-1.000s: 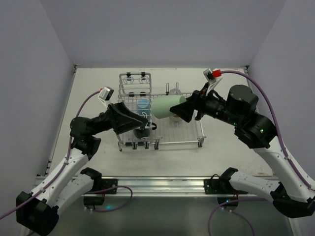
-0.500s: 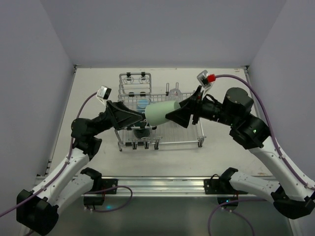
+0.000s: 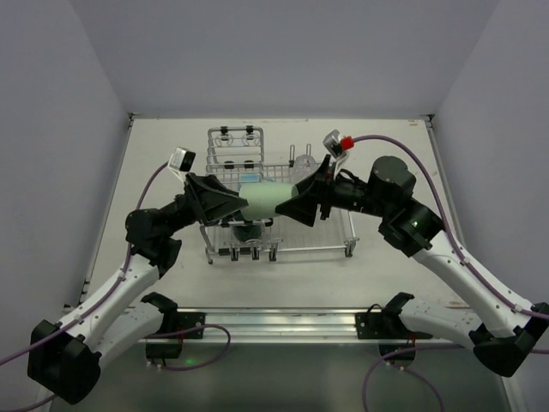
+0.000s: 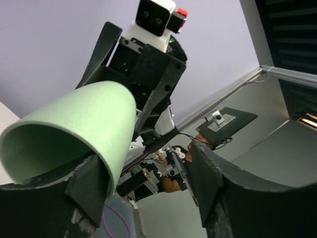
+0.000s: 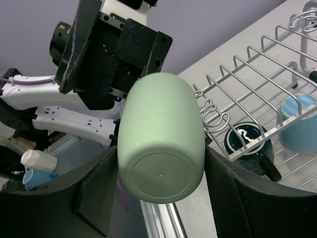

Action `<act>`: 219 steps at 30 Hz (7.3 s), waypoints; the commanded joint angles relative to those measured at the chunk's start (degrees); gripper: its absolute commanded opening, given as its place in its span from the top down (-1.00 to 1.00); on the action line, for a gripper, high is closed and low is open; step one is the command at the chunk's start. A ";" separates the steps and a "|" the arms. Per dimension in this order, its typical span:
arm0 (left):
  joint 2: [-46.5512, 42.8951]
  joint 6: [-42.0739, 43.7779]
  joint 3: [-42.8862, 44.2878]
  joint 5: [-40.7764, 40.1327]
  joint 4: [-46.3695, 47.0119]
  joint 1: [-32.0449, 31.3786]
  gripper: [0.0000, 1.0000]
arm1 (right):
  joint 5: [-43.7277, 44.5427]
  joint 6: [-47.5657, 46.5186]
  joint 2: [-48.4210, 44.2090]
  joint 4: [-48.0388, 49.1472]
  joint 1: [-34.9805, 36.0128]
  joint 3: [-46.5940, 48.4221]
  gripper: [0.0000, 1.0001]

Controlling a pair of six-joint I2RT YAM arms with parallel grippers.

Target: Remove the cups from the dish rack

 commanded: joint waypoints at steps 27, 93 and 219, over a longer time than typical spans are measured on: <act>-8.56 36.22 24.89 -9.17 -57.83 4.37 1.00 | 29.19 -2.16 2.03 -11.25 -0.04 8.61 -0.98; 44.09 65.44 35.23 -42.33 -85.31 41.56 0.74 | 46.88 -9.80 45.10 -33.25 -5.57 25.15 -0.98; 7.17 65.78 41.55 -20.21 -85.21 28.20 1.00 | 38.52 -6.38 36.57 -29.20 -10.23 34.02 -0.98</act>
